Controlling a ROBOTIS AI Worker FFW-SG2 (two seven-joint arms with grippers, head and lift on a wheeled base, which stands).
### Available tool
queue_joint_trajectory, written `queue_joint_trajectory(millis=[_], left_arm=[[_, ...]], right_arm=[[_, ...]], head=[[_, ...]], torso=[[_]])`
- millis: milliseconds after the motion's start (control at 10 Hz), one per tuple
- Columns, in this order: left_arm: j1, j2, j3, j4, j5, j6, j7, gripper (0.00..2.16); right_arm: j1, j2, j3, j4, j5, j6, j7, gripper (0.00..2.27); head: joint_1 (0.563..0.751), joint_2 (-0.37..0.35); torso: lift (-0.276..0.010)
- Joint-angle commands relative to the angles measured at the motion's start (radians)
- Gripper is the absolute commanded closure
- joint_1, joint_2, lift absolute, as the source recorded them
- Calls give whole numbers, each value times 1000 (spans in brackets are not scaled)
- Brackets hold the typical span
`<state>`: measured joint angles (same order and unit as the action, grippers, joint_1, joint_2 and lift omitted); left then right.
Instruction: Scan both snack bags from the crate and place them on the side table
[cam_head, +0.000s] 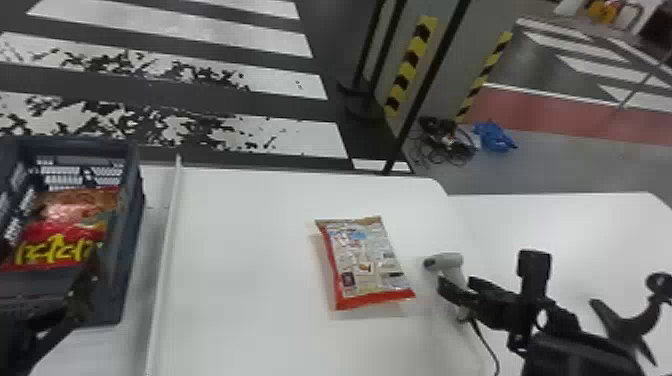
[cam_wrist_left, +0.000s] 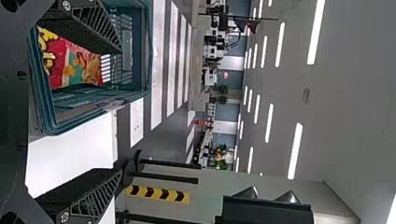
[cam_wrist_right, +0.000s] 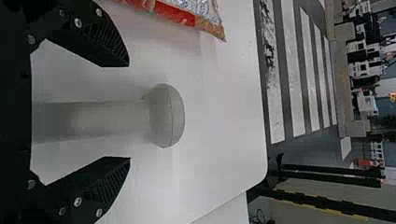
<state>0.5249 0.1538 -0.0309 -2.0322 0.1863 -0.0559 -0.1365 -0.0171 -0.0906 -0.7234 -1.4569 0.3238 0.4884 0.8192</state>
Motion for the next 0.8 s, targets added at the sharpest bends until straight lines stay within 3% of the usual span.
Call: queue_joint_trajectory(millis=[0, 100, 200, 300, 600, 700], left_arm=[[0, 0, -1, 1, 1, 0, 0, 90], [0, 0, -1, 1, 1, 0, 0, 90], [0, 0, -1, 1, 1, 0, 0, 90], [0, 0, -1, 1, 1, 0, 0, 90], [3, 1, -1, 0, 1, 0, 0, 90], [3, 1, -1, 0, 1, 0, 0, 90]], right_arm=[[-14, -15, 16, 41, 46, -23, 0, 927], [-29, -15, 18, 67, 95, -53, -2, 1703], [-35, -15, 13, 82, 109, -99, -5, 2111], [-35, -14, 10, 81, 109, -130, -2, 2246], [-9, -1, 12, 35, 110, -145, 0, 2246], [-6, 35, -1, -37, 110, -99, 0, 2246]], head=[[695, -350], [695, -350], [695, -350], [695, -350], [695, -350], [695, -350]], torso=[[-98], [-98], [-98], [-98], [-98], [-98]])
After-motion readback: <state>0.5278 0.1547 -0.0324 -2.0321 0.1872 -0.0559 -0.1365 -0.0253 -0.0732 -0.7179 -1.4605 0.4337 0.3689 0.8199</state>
